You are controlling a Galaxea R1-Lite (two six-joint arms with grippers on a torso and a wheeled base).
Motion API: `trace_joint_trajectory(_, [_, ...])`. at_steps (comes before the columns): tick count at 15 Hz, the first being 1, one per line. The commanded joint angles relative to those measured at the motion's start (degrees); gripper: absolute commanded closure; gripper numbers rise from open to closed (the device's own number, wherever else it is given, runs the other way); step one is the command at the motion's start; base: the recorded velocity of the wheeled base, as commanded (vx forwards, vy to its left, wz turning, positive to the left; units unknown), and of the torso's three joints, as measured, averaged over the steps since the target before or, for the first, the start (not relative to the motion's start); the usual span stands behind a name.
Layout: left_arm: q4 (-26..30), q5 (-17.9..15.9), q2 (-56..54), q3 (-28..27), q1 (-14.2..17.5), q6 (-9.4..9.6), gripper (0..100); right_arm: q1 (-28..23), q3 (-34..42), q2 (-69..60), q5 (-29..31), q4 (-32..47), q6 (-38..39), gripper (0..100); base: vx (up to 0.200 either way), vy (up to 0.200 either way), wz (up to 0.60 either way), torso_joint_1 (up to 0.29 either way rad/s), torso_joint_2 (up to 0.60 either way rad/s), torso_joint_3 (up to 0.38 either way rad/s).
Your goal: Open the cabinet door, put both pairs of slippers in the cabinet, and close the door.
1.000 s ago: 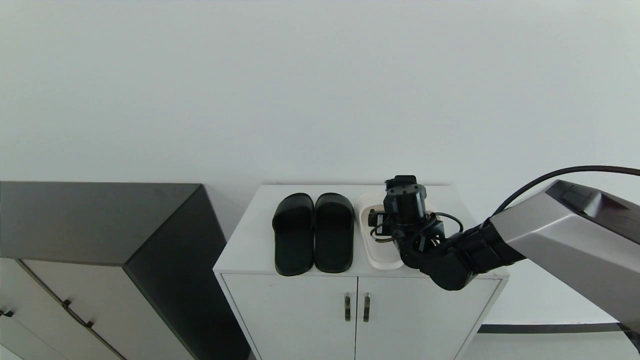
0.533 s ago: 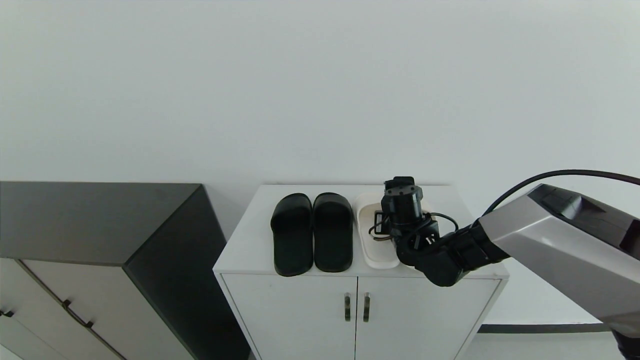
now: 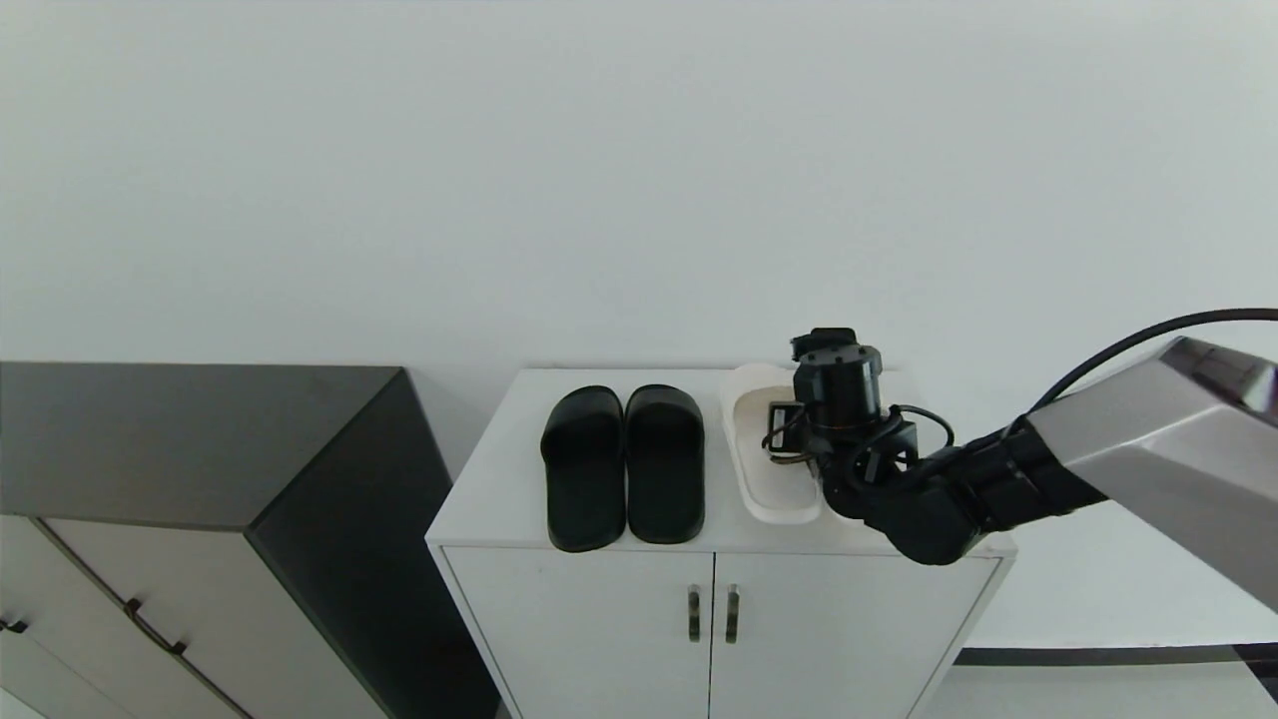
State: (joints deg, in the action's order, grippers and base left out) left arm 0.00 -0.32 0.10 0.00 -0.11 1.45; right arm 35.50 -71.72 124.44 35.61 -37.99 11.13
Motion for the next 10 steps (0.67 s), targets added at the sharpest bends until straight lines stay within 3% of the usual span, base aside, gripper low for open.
trace_joint_trajectory(1, [0.0,0.05,-0.01,0.0,0.02,0.04,100,1.33,10.11,-11.94,-4.23,0.02,-1.46,100,0.0,0.0,0.0,0.0,0.0,0.0])
trace_joint_trajectory(3, [0.0,0.05,-0.01,0.0,0.02,0.04,100,1.68,20.3,-19.94,-11.61,-0.07,-4.54,100,0.0,0.0,0.0,0.0,0.0,0.0])
trace_joint_trajectory(5, [0.0,0.05,-0.01,0.0,0.02,0.04,100,2.73,25.66,-25.83,-17.24,-0.25,-4.63,100,0.0,0.0,0.0,0.0,0.0,0.0])
trace_joint_trajectory(7, [0.0,0.05,-0.01,0.0,0.02,0.04,100,5.9,31.2,-33.04,-27.96,0.11,-4.45,100,0.0,0.0,0.0,0.0,0.0,0.0])
trace_joint_trajectory(10, [0.0,0.05,-0.01,0.0,0.02,0.04,100,8.62,33.13,-34.09,-30.51,0.11,-4.45,100,0.0,0.0,0.0,0.0,0.0,0.0])
